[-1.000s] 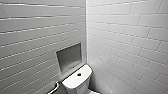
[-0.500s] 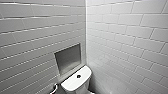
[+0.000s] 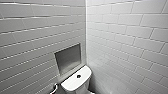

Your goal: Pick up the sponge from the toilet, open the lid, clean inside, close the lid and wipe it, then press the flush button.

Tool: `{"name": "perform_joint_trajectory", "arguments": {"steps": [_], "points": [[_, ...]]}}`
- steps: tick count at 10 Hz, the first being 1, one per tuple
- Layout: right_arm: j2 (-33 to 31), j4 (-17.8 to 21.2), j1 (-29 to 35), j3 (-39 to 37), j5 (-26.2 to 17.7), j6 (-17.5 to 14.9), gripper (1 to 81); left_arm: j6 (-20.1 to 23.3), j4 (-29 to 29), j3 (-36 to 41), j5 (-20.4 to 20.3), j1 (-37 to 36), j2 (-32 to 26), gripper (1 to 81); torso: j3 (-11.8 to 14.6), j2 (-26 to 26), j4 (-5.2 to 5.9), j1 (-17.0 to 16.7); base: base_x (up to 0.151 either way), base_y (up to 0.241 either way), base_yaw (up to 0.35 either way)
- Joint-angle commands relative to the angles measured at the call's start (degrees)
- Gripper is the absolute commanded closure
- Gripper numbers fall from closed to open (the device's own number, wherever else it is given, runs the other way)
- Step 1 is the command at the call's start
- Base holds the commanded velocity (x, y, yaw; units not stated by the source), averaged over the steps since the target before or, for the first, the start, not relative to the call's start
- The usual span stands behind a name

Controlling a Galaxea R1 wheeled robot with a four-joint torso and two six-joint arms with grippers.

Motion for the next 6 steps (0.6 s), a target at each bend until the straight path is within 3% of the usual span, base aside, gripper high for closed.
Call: {"name": "perform_joint_trajectory", "arguments": {"steps": [1, 6], "points": [[-7.5, -3.7, 0.3, 12.7, -2.5, -0.2, 81.1, -0.5, -0.7, 13.7, 3.0, -6.6, -9.9, 1.0, 0.0, 0.0, 0.0, 0.0, 0.0, 0.0, 0.0], [-7.5, -3.5, 0.1, 13.0, -2.4, 0.1, 81.1, -0.6, -4.9, 36.3, 3.7, -17.8, -24.7, 1.0, 0.0, 0.0, 0.0, 0.0, 0.0, 0.0, 0.0]]}}
